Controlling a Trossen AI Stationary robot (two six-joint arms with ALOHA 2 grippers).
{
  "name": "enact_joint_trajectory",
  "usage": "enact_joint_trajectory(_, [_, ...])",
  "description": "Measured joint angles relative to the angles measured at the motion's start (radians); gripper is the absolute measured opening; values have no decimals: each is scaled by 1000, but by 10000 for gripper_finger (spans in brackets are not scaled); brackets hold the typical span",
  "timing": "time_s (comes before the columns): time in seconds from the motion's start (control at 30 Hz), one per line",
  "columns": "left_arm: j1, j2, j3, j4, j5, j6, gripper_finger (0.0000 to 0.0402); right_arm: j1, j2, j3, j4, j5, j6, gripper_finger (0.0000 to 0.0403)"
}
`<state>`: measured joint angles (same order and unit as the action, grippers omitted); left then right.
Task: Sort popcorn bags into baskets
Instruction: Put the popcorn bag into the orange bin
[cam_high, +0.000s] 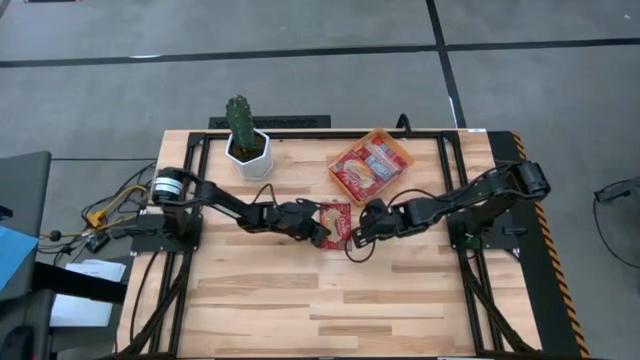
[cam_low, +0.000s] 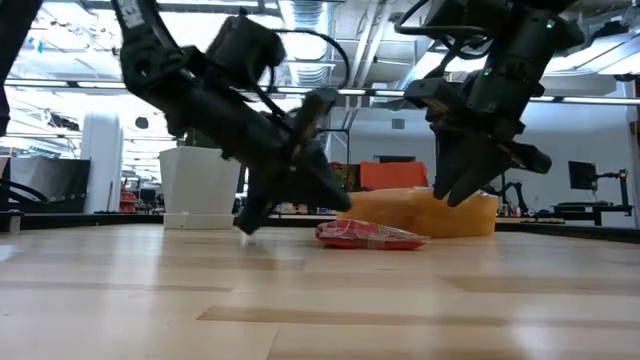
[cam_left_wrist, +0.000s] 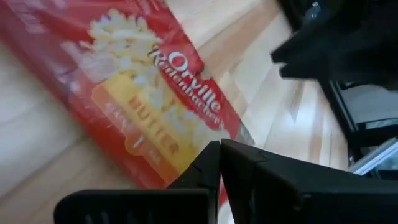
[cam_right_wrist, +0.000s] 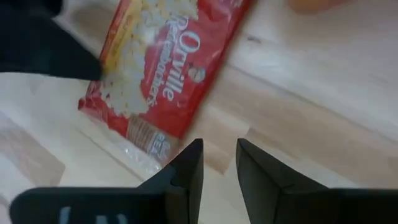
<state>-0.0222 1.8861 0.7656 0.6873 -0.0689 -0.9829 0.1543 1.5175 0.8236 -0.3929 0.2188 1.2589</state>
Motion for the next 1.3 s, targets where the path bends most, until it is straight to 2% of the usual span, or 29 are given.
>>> enact_joint_trajectory(0.17, [1, 15, 0, -87, 2, -16, 0, -1, 0, 0, 16, -14, 3, 137])
enact_joint_trajectory(0.43, [0, 11, 4, -227, -12, 9, 0, -29, 0, 0, 46, -7, 35, 219])
enact_joint_trajectory(0.53, [0, 11, 4, -262, -17, 27, 0, -47, 0, 0, 59, -5, 48, 237])
enact_joint_trajectory(0.77, [0, 45, 11, -283, -41, 18, 0, -59, 30, -21, 145, -3, 51, 238])
enact_joint_trajectory(1.3, [1, 51, 17, -303, -3, 43, 0, -87, 304, -45, 614, -35, 124, 234])
